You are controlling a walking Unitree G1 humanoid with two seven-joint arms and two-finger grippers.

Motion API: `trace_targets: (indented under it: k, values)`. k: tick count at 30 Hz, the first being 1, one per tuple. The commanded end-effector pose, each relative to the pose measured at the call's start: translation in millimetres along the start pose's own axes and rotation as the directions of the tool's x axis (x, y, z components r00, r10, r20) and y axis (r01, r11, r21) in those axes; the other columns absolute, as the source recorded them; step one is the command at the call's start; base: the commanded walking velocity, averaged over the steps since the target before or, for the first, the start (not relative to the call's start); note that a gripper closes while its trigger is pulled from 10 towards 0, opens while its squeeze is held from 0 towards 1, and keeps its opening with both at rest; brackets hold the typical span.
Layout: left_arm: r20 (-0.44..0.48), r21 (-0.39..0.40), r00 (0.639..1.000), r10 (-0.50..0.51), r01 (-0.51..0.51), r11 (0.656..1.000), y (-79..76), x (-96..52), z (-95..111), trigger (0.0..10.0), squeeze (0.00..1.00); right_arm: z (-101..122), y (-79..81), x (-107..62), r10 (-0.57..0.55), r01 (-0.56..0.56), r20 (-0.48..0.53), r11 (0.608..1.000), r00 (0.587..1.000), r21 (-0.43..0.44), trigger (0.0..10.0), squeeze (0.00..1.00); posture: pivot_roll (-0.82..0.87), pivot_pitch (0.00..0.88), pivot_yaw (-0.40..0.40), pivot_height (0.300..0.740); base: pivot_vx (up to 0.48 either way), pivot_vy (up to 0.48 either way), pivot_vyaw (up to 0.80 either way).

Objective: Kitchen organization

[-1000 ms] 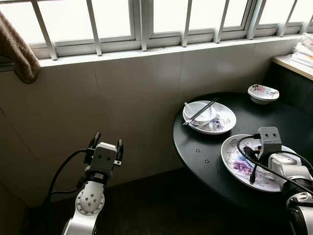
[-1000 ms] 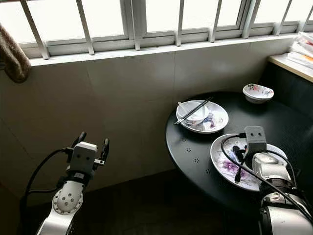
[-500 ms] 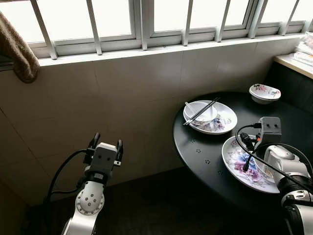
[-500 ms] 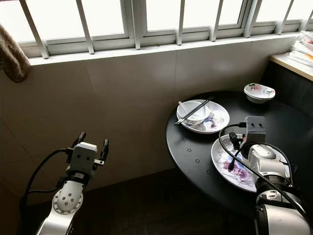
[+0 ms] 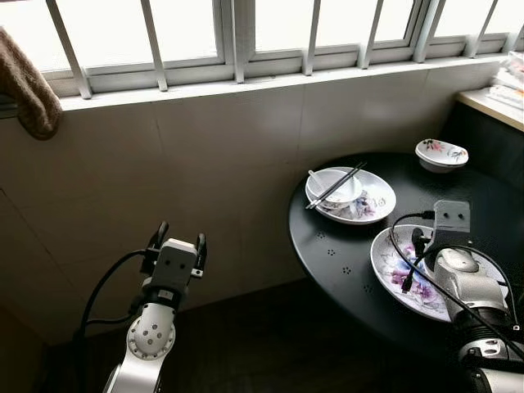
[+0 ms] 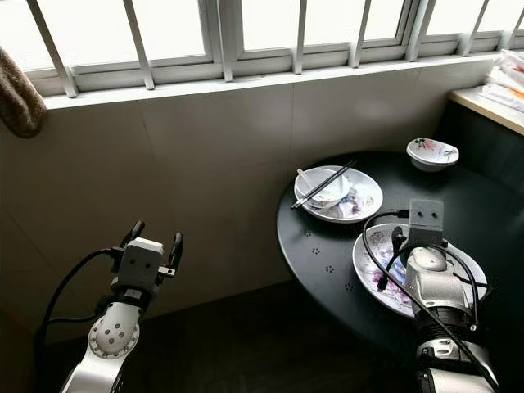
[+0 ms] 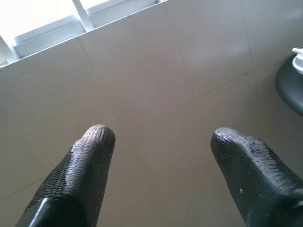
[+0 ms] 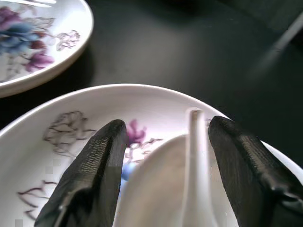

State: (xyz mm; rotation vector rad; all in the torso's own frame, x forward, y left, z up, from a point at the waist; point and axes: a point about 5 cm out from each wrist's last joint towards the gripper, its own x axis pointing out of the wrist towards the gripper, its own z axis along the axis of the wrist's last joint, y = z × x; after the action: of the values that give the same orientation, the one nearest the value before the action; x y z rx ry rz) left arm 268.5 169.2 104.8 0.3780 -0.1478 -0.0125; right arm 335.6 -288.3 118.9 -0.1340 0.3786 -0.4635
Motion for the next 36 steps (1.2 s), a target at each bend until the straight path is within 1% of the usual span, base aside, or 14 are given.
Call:
trace_targets:
  k: [1, 5, 8, 9, 16, 17, 22, 25, 31, 35, 36]
  values:
    - [-0.009, 0.008, 1.0, -0.005, 0.005, 1.0, 0.2, -1.0, -3, 10.0, 0.0, -2, -6.3, -3.8, -0.07, 0.07, -0.005, 0.997, 0.998, -0.018, 10.0, 0.0, -0.06, 0.0, -0.002, 0.74, 0.0, 0.0, 0.0]
    - [-0.011, 0.009, 1.0, -0.006, 0.006, 1.0, -0.5, -0.8, -4, 10.0, 0.0, -7, -3.5, -6.8, -0.068, 0.068, -0.018, 0.998, 0.998, -0.013, 10.0, 0.0, -0.06, 0.0, -0.001, 0.74, 0.0, 0.0, 0.0]
    - [-0.008, 0.007, 1.0, -0.005, 0.006, 1.0, -1.4, 0.3, -2, 10.0, 0.0, -5, -2.1, -10.1, -0.077, 0.077, -0.006, 0.997, 0.997, -0.007, 10.0, 0.0, -0.06, 0.0, 0.0, 0.74, 0.0, 0.0, 0.0]
    - [-0.008, 0.006, 1.0, -0.006, 0.006, 1.0, -1.6, 0.5, -2, 10.0, 0.0, -5, 0.5, -11.1, -0.068, 0.068, -0.012, 0.998, 0.998, 0.004, 10.0, 0.0, -0.06, 0.0, 0.002, 0.74, 0.0, 0.0, 0.0]
    - [-0.008, 0.01, 1.0, -0.011, 0.011, 1.0, -1.3, 0.8, -3, 10.0, 0.0, -19, 10.0, -11.1, -0.014, 0.018, -0.093, 0.999, 0.996, 0.038, 10.0, 0.0, -0.05, 0.0, 0.002, 0.74, 0.0, 0.0, 0.0]
    - [-0.008, 0.011, 1.0, -0.008, 0.008, 1.0, -0.2, 1.1, -3, 10.0, 0.0, -22, 10.0, -10.8, -0.009, 0.016, -0.118, 0.998, 0.993, 0.059, 10.0, 0.0, -0.05, 0.0, 0.001, 0.74, 0.0, 0.0, 0.0]
    - [-0.008, 0.013, 1.0, -0.006, 0.006, 1.0, 0.4, 0.8, -3, 10.0, 0.0, -23, 6.1, -9.7, -0.03, 0.044, -0.144, 0.995, 0.989, 0.09, 10.0, 0.0, -0.05, 0.0, 0.002, 0.74, 0.0, 0.0, 0.0]
    - [-0.007, 0.014, 1.0, -0.007, 0.007, 1.0, 0.1, 0.7, -3, 10.0, 0.0, -16, -2.1, -6.9, -0.076, 0.086, -0.118, 0.993, 0.99, 0.082, 10.0, 0.0, -0.05, 0.0, 0.002, 0.74, 0.0, 0.0, 0.0]
    - [-0.006, 0.015, 1.0, -0.008, 0.008, 1.0, -0.5, 1.5, -3, 10.0, 0.0, -11, -4.2, -4.9, -0.079, 0.088, -0.108, 0.993, 0.991, 0.082, 10.0, 0.0, -0.05, 0.0, 0.002, 0.74, 0.0, 0.0, 0.0]
    - [-0.007, 0.016, 1.0, -0.008, 0.008, 1.0, -0.7, 1.7, -3, 10.0, 0.0, -13, -5.0, -4.0, -0.079, 0.089, -0.115, 0.992, 0.99, 0.086, 10.0, 0.0, -0.05, 0.0, 0.003, 0.74, 0.0, 0.0, 0.0]
    - [-0.007, 0.016, 1.0, -0.008, 0.009, 1.0, -0.8, 1.7, -3, 10.0, 0.0, -16, -4.6, -3.7, -0.071, 0.084, -0.134, 0.992, 0.988, 0.093, 8.1, 0.0, -0.05, 0.0, 0.003, 0.74, 0.0, 0.0, 0.0]
